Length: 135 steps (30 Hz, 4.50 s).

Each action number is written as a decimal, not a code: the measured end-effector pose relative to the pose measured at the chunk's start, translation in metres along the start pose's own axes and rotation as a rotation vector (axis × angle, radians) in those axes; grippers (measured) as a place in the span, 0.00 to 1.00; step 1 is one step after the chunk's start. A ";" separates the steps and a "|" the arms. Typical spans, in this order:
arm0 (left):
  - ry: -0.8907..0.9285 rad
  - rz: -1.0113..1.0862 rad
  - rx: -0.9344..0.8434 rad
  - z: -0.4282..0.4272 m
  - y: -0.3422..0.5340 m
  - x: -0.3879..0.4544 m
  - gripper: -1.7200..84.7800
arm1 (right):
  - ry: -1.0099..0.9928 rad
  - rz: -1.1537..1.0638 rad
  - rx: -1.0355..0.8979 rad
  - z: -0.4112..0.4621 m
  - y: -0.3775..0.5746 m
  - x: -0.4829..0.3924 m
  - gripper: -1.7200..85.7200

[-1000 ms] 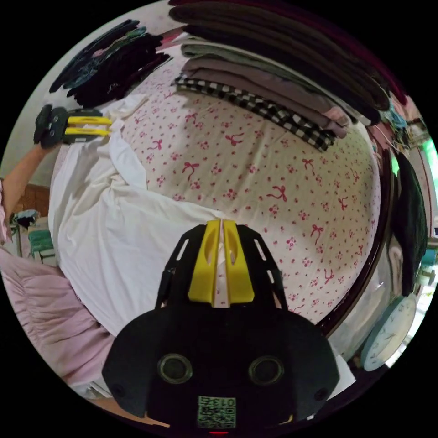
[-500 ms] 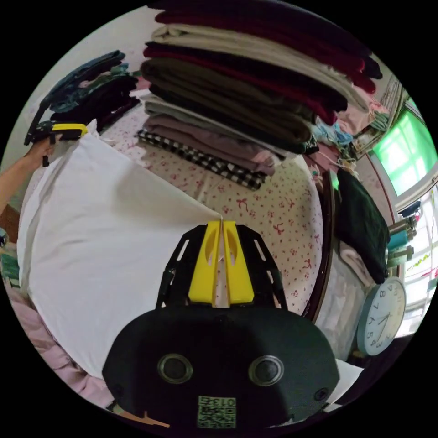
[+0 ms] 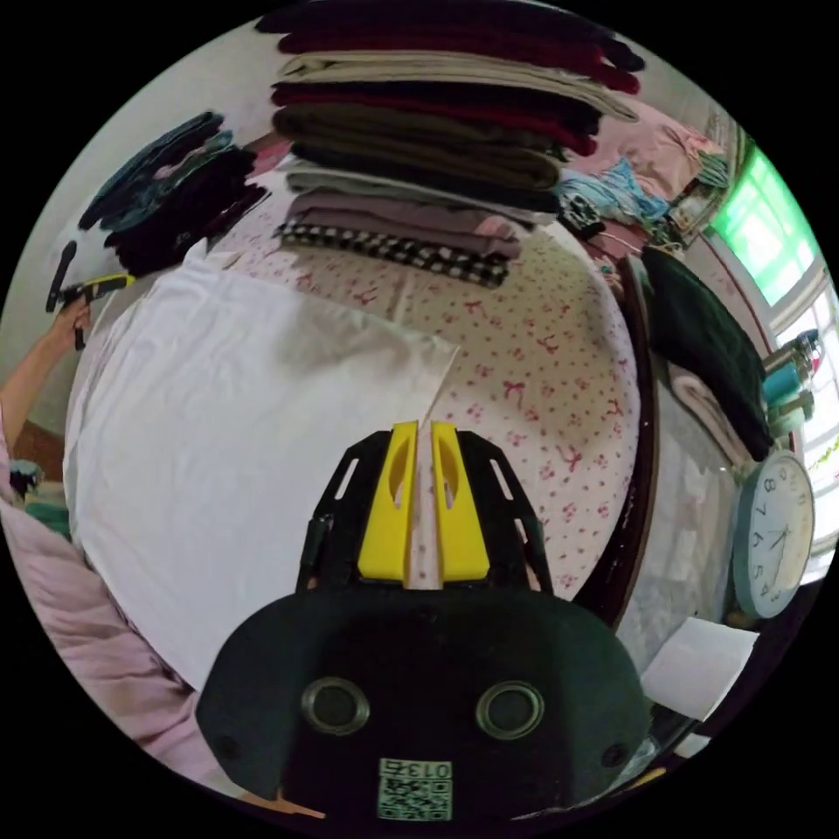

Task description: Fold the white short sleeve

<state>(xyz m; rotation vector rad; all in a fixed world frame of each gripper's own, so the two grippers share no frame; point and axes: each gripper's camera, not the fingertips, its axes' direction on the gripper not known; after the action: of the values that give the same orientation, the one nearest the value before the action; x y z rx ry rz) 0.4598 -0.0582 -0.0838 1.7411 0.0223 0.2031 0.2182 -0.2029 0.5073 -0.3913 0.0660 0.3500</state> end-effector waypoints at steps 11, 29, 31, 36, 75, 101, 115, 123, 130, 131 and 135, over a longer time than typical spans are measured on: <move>-0.045 -0.042 -0.083 -0.005 0.049 -0.056 0.14 | 0.056 -0.093 0.038 0.008 -0.016 -0.042 0.03; 0.045 0.048 0.009 -0.049 0.047 -0.086 0.03 | -0.224 -0.792 -0.123 0.117 -0.200 -0.382 0.10; 0.048 0.050 0.032 -0.057 0.050 -0.090 0.03 | -0.246 -0.809 -0.131 0.128 -0.197 -0.386 0.06; -0.073 -0.022 0.199 -0.101 0.072 -0.099 0.03 | -0.161 -0.955 0.104 0.102 -0.179 -0.404 0.04; -0.012 0.052 -0.011 -0.067 -0.003 -0.093 0.08 | -0.219 -0.569 0.046 0.139 -0.169 -0.231 0.05; -0.028 -0.126 -0.024 -0.135 0.158 -0.129 0.09 | -0.419 -0.252 0.103 0.110 -0.247 -0.169 0.11; -0.004 -0.151 -0.106 -0.134 0.228 -0.123 0.05 | -0.457 -0.242 0.171 0.027 -0.165 -0.144 0.05; 0.005 -0.286 -0.033 -0.149 0.269 -0.144 0.02 | -0.213 -0.152 0.063 0.013 -0.044 -0.152 0.04; 0.046 -0.382 0.045 -0.163 0.282 -0.160 0.03 | -0.036 -0.062 0.016 -0.007 0.024 -0.151 0.03; 0.041 -0.358 0.060 -0.165 0.277 -0.155 0.03 | -0.035 -0.052 0.014 -0.009 0.027 -0.151 0.03; 0.033 -0.246 0.074 -0.154 0.248 -0.134 0.02 | -0.062 -0.074 -0.041 -0.010 0.043 -0.165 0.03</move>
<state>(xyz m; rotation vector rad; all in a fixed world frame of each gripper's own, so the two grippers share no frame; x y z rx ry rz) 0.2810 0.0295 0.1676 1.7904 0.2693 0.0507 0.0486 -0.2221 0.5039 -0.4221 -0.0166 0.2902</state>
